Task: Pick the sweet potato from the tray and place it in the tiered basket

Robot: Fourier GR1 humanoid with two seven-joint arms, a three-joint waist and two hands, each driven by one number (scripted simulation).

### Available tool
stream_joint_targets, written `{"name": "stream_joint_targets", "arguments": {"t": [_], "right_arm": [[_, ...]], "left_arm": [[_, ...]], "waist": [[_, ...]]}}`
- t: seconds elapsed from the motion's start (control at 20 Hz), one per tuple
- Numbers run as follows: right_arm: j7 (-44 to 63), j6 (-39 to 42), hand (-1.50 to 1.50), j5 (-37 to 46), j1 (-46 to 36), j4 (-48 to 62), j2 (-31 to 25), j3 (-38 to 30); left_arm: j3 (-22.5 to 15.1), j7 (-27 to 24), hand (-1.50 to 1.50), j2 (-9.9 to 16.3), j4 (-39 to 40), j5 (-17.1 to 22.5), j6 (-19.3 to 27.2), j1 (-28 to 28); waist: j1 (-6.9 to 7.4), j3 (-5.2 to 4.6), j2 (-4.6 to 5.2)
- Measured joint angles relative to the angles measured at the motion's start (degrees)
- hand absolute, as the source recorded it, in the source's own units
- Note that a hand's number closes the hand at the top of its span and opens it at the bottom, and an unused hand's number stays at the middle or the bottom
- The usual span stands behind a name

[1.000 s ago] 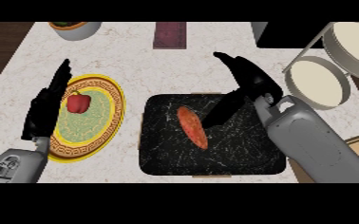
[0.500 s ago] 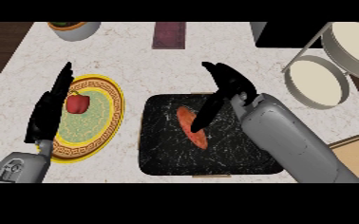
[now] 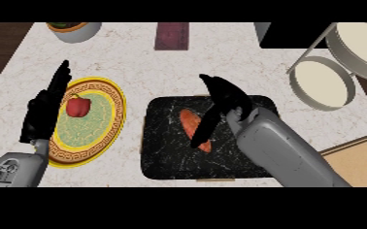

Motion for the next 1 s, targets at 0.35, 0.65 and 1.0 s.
{"name": "stream_joint_targets", "arguments": {"t": [0.35, 0.65, 1.0], "right_arm": [[0.3, 0.8, -1.50, 4.4, -0.1, 0.1, 1.0, 1.9], [0.6, 1.6, -1.50, 6.7, 0.2, 0.7, 3.0, 2.5], [0.4, 1.9, -1.50, 9.1, 3.2, 1.6, 4.6, 2.5]], "left_arm": [[0.7, -0.1, 0.00, -0.5, -1.5, -0.9, -0.8, 1.3], [1.4, -0.2, 0.00, -1.1, -2.4, -1.7, -1.2, 2.4], [0.9, -0.3, 0.00, -3.0, -2.5, -3.6, -0.7, 2.8]], "waist": [[0.11, 0.01, 0.00], [0.15, 0.00, -0.01], [0.01, 0.00, 0.01]]}}
